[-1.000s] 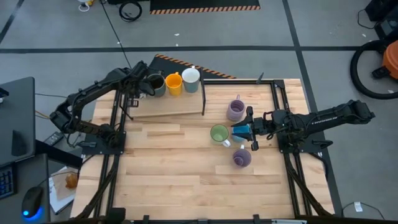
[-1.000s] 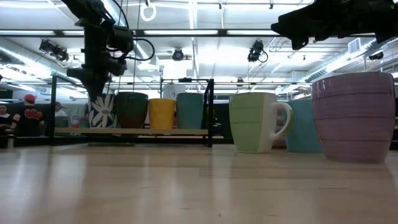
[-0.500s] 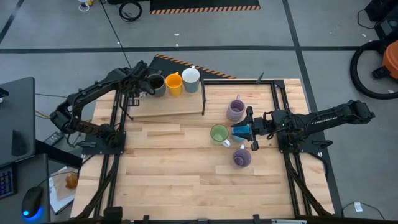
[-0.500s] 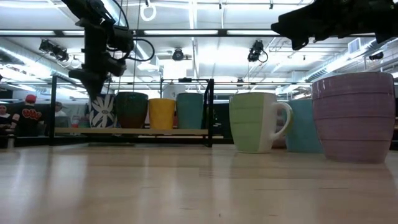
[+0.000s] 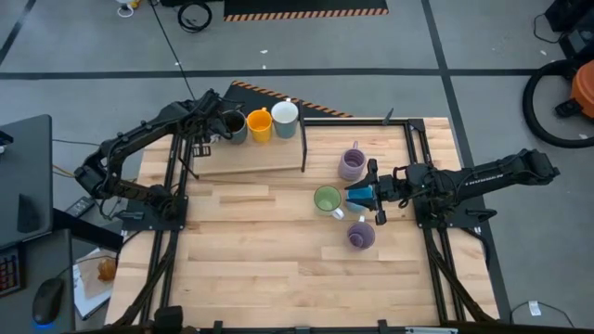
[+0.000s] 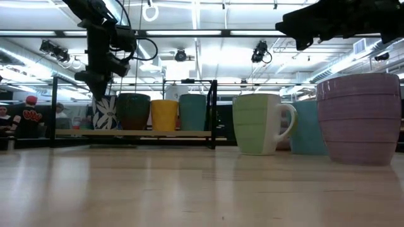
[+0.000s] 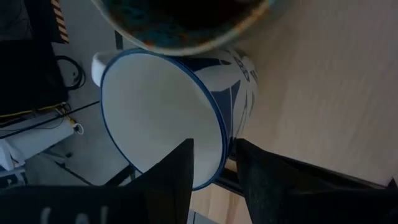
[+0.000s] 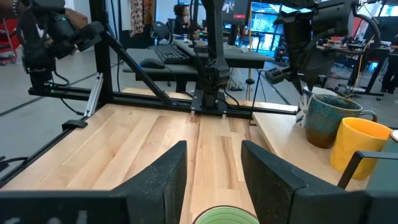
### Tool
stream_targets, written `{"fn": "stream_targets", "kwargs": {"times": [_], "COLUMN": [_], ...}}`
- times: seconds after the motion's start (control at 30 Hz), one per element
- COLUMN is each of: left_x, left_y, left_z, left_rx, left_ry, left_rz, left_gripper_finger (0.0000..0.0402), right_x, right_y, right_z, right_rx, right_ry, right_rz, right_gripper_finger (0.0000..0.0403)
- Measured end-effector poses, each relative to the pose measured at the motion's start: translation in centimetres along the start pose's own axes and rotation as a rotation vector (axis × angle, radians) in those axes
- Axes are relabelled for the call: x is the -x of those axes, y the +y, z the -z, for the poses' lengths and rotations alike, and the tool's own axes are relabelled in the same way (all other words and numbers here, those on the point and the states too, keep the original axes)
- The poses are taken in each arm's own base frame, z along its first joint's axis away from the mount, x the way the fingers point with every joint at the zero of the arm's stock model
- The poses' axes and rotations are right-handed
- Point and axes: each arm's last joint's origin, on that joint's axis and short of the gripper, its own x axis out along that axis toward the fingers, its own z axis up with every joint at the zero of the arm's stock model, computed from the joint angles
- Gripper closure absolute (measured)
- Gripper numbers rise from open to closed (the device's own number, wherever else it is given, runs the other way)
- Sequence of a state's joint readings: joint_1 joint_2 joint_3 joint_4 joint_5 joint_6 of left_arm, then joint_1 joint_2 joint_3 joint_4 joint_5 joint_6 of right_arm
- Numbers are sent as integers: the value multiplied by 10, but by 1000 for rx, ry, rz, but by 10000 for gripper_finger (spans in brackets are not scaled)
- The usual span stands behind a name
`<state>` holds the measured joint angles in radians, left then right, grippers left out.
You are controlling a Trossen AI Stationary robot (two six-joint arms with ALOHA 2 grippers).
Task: Place coffee mugs
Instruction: Put the blue and white mug on the shelf
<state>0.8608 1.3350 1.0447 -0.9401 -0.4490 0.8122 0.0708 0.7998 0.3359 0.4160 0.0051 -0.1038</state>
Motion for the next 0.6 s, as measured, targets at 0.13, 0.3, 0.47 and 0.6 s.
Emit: {"fn": "stream_targets", "kwargs": {"times": [0.13,0.3,0.47,0.6], "left_x": [0,0,0,0], "left_y": [1,0,0,0], "left_z": [-1,0,1,2], "left_rx": [12,7,2,-20], "left_ry": [-5,3,12,47], "left_rz": [-7,-1,-1,-21], "left_gripper_finger": [276,276,276,276], "right_x": [0,0,0,0], "right_y": [0,0,0,0], "right_z": [0,0,0,0], "right_rx": [0,0,0,0], "right_ry": [0,0,0,0], "right_rz": [0,0,0,0], "right_gripper_finger": [245,245,245,245]}}
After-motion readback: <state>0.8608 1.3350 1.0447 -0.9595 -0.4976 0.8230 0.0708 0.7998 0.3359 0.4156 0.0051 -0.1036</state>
